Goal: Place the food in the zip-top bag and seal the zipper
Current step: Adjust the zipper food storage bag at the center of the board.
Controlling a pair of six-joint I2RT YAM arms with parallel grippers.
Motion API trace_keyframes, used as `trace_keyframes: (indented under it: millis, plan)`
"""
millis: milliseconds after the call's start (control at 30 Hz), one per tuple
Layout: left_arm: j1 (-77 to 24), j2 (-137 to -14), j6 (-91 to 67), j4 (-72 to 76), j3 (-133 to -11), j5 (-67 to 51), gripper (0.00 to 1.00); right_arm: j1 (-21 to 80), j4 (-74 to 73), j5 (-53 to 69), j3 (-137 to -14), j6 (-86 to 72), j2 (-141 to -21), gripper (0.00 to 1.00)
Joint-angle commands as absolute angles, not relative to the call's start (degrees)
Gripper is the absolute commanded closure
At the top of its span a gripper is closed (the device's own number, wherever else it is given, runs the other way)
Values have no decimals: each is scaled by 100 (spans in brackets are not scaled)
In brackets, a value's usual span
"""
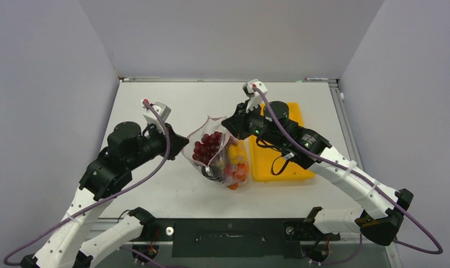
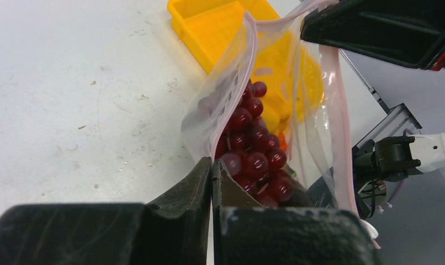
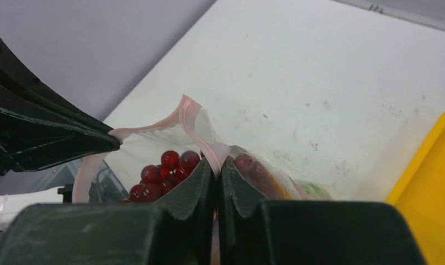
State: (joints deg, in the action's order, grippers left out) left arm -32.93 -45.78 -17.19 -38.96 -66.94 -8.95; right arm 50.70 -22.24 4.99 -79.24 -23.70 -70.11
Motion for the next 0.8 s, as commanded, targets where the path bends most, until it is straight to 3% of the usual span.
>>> trace_keyframes:
  millis: [0,233,567,767]
  plan:
    - [-3296,-4643,-2140,-3356,-6147,-995,100,4953,-1774,423,-7177,-2411,-6940,95]
    - [-3296,-5224,-2616,-2942,-5415,-1267,100,4818,-1749,309,-6506,-2511,-6879,95]
    - [-3305,-5019,-2323,-3466,-7107,-1461,100,4827,-2321,273,-8322,-2096,-6933,95]
    - [-3305,-4559,-2524,-3212,-6884,-1533,99,4832,-2221,284,-8489,-2078,-6951,95]
